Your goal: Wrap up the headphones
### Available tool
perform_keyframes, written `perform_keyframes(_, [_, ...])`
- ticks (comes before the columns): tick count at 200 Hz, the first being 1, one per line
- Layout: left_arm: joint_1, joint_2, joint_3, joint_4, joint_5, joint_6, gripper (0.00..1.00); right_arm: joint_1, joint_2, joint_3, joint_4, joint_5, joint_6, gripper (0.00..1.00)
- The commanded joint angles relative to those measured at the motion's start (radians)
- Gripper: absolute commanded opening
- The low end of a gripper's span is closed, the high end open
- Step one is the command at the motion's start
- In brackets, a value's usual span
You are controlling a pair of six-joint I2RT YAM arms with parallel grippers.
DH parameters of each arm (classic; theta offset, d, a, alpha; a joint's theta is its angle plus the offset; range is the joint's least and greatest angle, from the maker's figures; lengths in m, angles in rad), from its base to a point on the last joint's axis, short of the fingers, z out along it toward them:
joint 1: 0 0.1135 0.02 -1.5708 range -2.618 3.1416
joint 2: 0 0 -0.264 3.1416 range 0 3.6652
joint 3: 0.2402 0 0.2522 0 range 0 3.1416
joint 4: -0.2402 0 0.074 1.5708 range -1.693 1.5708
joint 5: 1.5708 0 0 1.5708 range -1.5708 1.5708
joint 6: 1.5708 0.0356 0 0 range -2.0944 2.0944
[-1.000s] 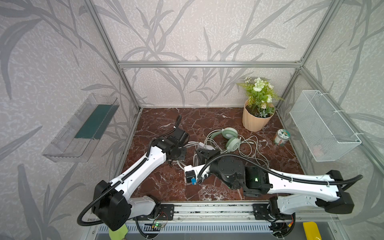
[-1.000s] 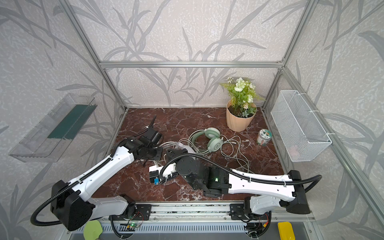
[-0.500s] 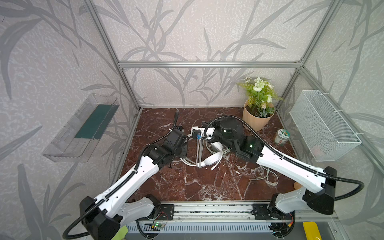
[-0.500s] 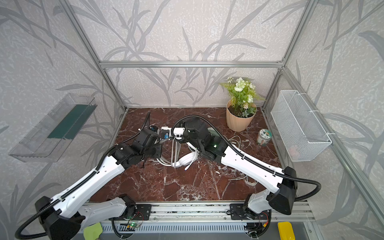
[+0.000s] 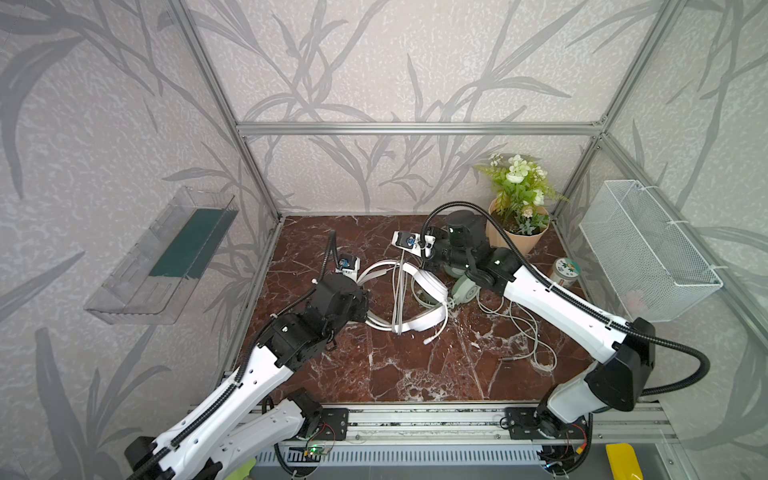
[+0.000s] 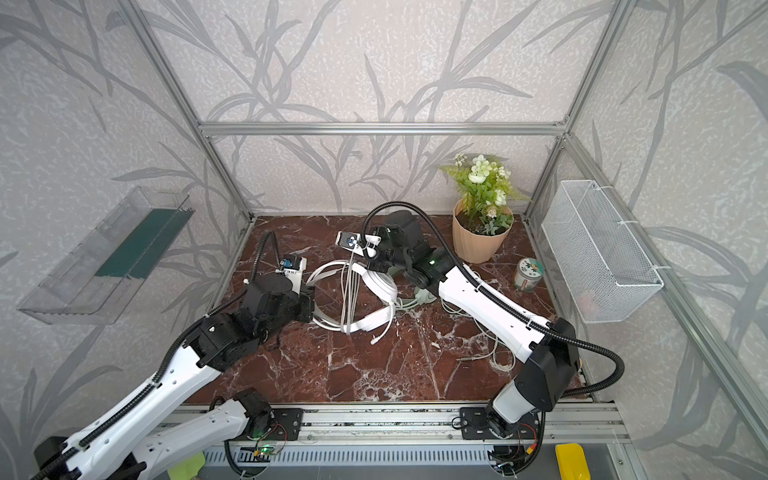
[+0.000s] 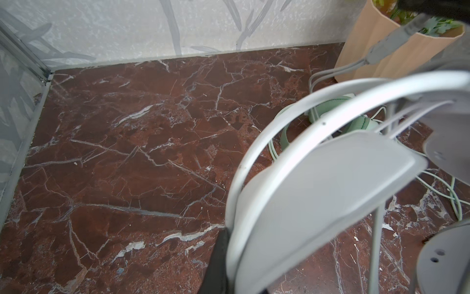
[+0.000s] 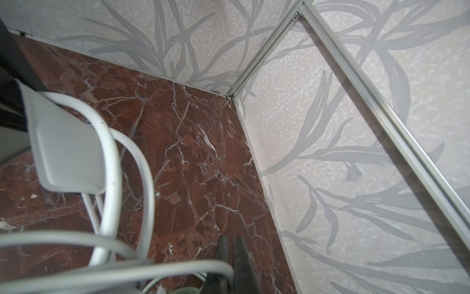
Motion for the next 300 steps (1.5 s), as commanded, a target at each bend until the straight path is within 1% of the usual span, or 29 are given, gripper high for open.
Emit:
perform_keyframes(1, [-0.024,-0.072,-0.021,-0.042,0.106,0.079,0.00,-0.090,-0.031,0.025,0.171,-0.026,0.150,0.12])
perform_keyframes(33, [-0.025,-0.121,-0.006,-0.041,0.127,0.067,0.00,-0.129,-0.042,-0.017,0.194,-0.116,0.230,0.25])
perform_keyframes(65, [-0.024,-0.144,0.075,-0.105,0.151,0.020,0.00,-0.137,-0.055,-0.082,0.230,-0.169,0.275,0.32])
perform_keyframes(91, [-0.024,-0.149,0.154,-0.122,0.206,-0.032,0.00,-0.138,-0.053,-0.138,0.289,-0.216,0.342,0.38])
perform_keyframes(108, [-0.024,-0.130,0.210,-0.143,0.243,-0.063,0.00,-0.139,-0.050,-0.168,0.326,-0.243,0.384,0.42])
perform_keyframes(130, [-0.023,-0.084,0.318,-0.224,0.258,-0.096,0.00,-0.139,-0.053,-0.219,0.389,-0.268,0.439,0.48])
perform_keyframes(175, [-0.023,-0.003,0.510,-0.380,0.229,-0.176,0.00,-0.138,-0.053,-0.328,0.549,-0.329,0.576,0.58])
perform_keyframes(196, [-0.023,0.044,0.585,-0.452,0.223,-0.200,0.00,-0.139,-0.049,-0.378,0.629,-0.346,0.631,0.60])
perform_keyframes(218, [-0.023,0.075,0.638,-0.497,0.222,-0.217,0.00,-0.137,-0.037,-0.415,0.707,-0.384,0.681,0.60])
perform_keyframes(244, [-0.024,0.102,0.692,-0.540,0.204,-0.234,0.00,-0.134,-0.036,-0.484,0.867,-0.364,0.762,0.60])
perform_keyframes(255, [-0.024,0.115,0.711,-0.557,0.196,-0.243,0.00,-0.131,-0.039,-0.505,0.900,-0.353,0.788,0.59])
perform_keyframes(263, [-0.024,0.123,0.724,-0.569,0.190,-0.247,0.00,-0.128,-0.039,-0.513,0.906,-0.349,0.797,0.55])
perform_keyframes(288, [-0.022,0.140,0.748,-0.581,0.161,-0.267,0.00,-0.108,-0.047,-0.546,0.905,-0.327,0.806,0.36])
perform_keyframes(300, [-0.022,0.142,0.751,-0.575,0.148,-0.275,0.00,-0.090,-0.052,-0.579,0.920,-0.304,0.811,0.29])
